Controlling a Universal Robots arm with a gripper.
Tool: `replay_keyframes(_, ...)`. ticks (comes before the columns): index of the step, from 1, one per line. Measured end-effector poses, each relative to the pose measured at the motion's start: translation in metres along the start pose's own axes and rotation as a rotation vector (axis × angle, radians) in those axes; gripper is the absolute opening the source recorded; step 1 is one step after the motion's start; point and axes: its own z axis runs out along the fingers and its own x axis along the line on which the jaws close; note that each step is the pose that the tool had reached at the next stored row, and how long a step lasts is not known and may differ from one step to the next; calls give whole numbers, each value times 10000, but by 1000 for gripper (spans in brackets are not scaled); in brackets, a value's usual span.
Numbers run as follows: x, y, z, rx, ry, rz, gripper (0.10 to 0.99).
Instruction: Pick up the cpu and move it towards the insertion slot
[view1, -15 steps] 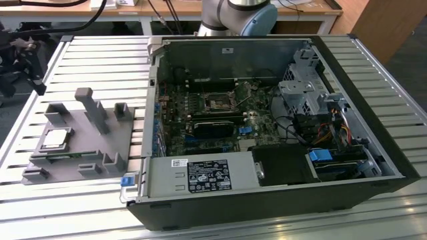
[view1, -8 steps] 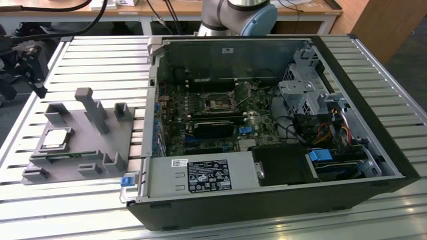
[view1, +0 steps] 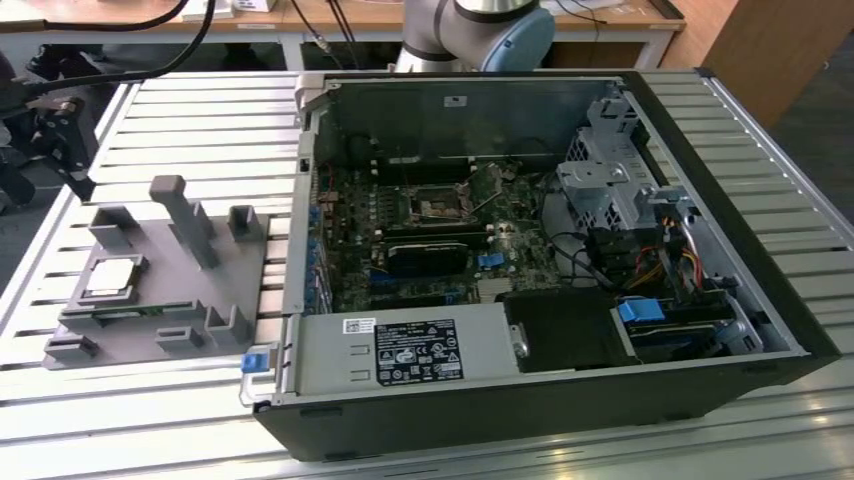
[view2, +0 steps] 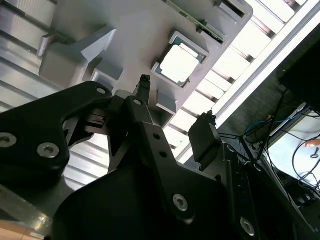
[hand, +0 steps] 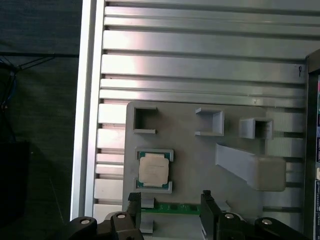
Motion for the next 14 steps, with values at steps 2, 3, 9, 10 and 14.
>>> replay_keyframes(2, 1, -1, 15, 0, 0, 0, 588)
replay_keyframes(3, 2, -1, 22, 0, 0, -1, 588)
replay_keyframes(9, 5, -3, 64, 0, 0, -4, 588)
replay_keyframes(10, 5, -3, 70, 0, 0, -4, 588)
replay_keyframes(14, 6, -4, 95, 0, 0, -5, 588)
